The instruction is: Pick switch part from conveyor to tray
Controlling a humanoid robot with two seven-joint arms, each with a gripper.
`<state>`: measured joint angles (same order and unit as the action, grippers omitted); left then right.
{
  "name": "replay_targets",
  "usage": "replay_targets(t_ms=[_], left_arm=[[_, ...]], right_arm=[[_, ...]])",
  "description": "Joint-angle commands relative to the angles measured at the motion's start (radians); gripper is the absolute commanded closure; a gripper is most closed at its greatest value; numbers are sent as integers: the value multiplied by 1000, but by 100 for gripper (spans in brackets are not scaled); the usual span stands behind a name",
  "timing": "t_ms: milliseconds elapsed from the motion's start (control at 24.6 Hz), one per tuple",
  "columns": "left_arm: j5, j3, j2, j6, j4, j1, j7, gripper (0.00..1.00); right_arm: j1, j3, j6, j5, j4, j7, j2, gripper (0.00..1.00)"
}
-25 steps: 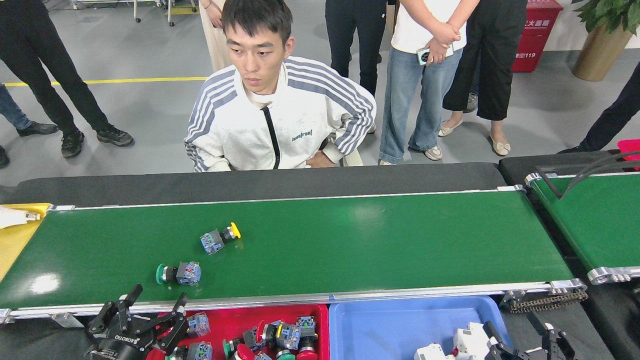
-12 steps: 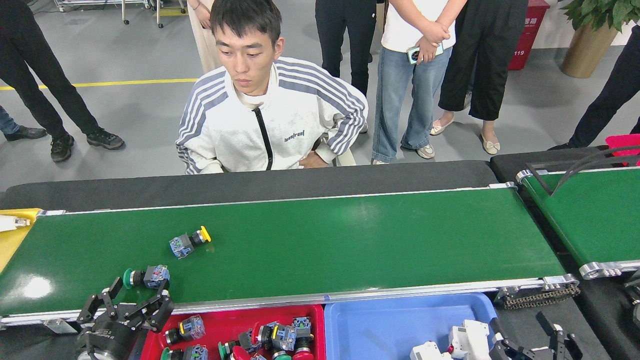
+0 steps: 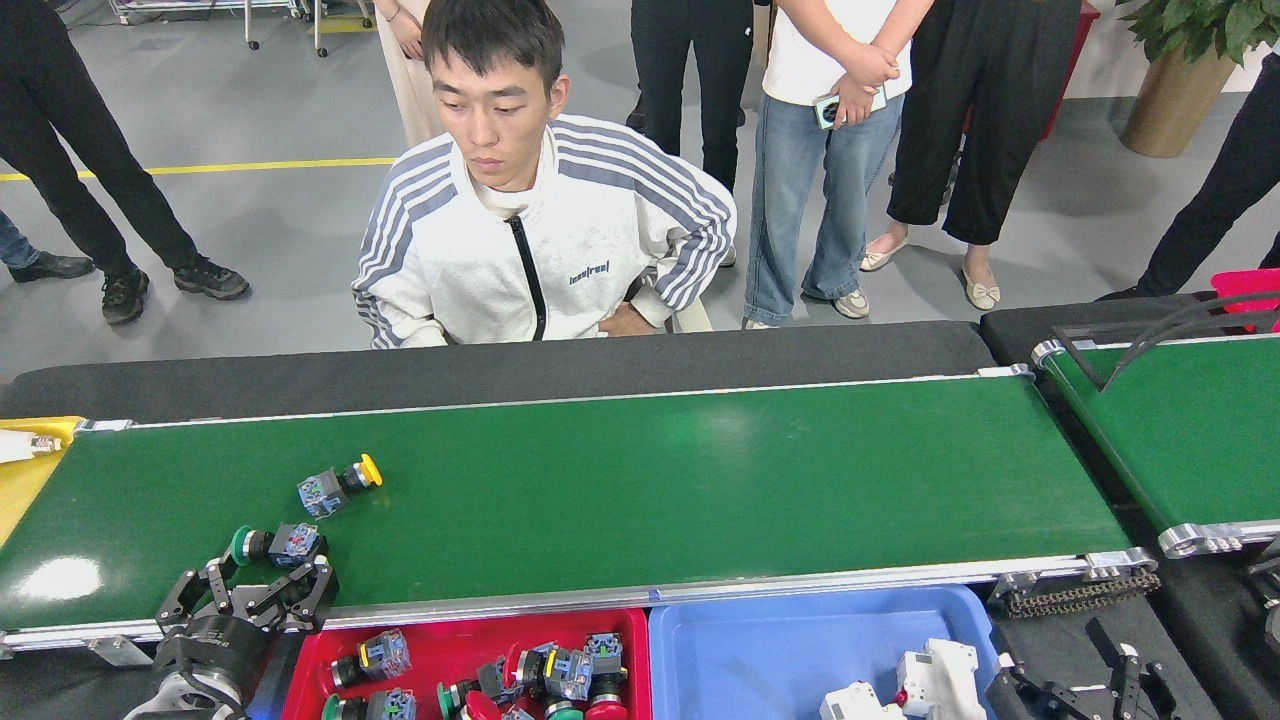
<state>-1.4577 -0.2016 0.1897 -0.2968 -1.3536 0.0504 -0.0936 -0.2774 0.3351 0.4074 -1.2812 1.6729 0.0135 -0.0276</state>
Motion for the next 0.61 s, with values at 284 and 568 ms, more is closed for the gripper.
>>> replay_targets(t_ms=[284,568], left_arm=[[7,30,-26,-363,-374,-307,12,0],[3,36,-39,-323,-372,-299,12,0]], right_arm=[[7,1,10,2,16,-1,-2,0],[10,-2,19,2,16,0,-6,0]])
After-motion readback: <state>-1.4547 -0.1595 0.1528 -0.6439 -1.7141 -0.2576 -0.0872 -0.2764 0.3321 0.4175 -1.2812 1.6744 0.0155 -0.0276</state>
